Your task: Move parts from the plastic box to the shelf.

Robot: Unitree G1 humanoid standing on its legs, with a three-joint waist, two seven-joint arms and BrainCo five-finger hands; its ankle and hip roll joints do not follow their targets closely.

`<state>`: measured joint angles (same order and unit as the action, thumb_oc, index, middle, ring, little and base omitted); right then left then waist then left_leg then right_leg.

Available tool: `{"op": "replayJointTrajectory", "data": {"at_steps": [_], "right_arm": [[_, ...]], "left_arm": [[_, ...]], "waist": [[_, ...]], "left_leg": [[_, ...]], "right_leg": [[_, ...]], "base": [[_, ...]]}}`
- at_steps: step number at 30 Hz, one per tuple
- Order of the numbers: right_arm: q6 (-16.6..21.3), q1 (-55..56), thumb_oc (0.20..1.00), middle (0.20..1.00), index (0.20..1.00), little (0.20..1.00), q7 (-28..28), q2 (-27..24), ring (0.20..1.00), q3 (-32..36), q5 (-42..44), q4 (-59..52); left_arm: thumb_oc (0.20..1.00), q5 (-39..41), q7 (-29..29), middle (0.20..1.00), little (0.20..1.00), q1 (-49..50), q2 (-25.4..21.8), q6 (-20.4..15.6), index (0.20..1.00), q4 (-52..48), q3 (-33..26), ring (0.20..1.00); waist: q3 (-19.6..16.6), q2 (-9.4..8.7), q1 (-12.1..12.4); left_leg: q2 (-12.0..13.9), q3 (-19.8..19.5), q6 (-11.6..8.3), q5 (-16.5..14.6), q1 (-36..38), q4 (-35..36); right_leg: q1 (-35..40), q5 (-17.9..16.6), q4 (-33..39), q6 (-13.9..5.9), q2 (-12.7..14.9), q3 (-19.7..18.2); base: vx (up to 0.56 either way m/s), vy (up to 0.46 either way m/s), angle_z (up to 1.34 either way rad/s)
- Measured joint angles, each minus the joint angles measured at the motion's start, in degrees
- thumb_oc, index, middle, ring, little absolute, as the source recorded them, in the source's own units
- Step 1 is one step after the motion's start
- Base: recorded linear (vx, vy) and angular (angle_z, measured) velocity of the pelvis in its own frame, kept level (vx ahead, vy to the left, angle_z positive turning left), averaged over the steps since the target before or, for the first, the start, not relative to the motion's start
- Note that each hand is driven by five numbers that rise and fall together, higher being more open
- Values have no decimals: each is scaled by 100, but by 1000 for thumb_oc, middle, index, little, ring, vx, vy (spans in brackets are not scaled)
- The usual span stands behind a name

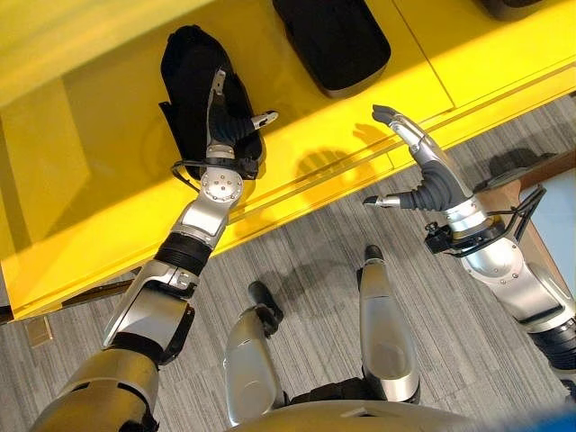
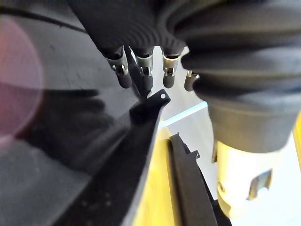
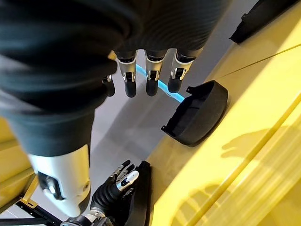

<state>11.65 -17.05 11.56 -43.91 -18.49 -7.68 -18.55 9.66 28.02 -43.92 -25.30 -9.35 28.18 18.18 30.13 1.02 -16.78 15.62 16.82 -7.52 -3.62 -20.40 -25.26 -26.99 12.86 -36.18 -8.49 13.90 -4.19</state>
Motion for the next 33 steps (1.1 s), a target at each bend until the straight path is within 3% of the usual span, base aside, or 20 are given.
{"op": "replayJointTrajectory", "data": {"at_steps": [9,14,15,19,26,33], "right_arm": [[2,1,1000,1000,1000,1000,9,8,1000,0,-6,0],[5,12,1000,1000,1000,1000,53,73,1000,0,-36,1],[11,62,1000,1000,1000,1000,105,111,1000,1,-46,0],[4,141,1000,1000,1000,1000,262,112,1000,-23,-51,1],[3,134,1000,1000,1000,1000,441,114,1000,-19,-51,0],[-69,146,1000,1000,1000,1000,519,255,1000,-11,-174,-11]], "left_arm": [[1000,30,480,1000,1000,-257,16,97,1000,272,-19,1000],[1000,-353,1358,1000,1000,-297,-4,-170,1000,291,-229,1000],[1000,-685,1755,1000,1000,-298,-10,-266,1000,89,-393,1000],[1000,-1356,2460,1000,1000,-354,-143,-447,1000,-516,-629,1000],[1000,-1742,2747,1000,1000,-557,-360,-550,1000,-933,-634,1000],[1000,-1832,2657,1000,1000,-383,-400,-1005,1000,-2543,-669,1000]], "waist": [[-13,-71,-25],[-17,-128,-11],[-14,-140,34],[-10,-176,143],[-18,-205,194],[-17,-207,246]], "left_leg": [[28,-19,0,-47,-59,-109],[28,-25,1,-46,-63,-109],[27,-32,1,-46,-73,-110],[27,-56,0,-48,-84,-131],[38,-196,10,-78,-230,-270],[39,-210,17,-71,-260,-273]], "right_leg": [[0,-1,4,1,-11,2],[0,-2,-4,1,-13,3],[1,-1,-3,1,-13,6],[15,-2,1,1,-12,14],[32,-2,15,1,-9,108],[26,-17,24,-8,-9,118]], "base": [[0,0,0],[4,-23,0],[5,-37,1],[5,-25,2],[10,-31,7],[-40,-37,1]]}}
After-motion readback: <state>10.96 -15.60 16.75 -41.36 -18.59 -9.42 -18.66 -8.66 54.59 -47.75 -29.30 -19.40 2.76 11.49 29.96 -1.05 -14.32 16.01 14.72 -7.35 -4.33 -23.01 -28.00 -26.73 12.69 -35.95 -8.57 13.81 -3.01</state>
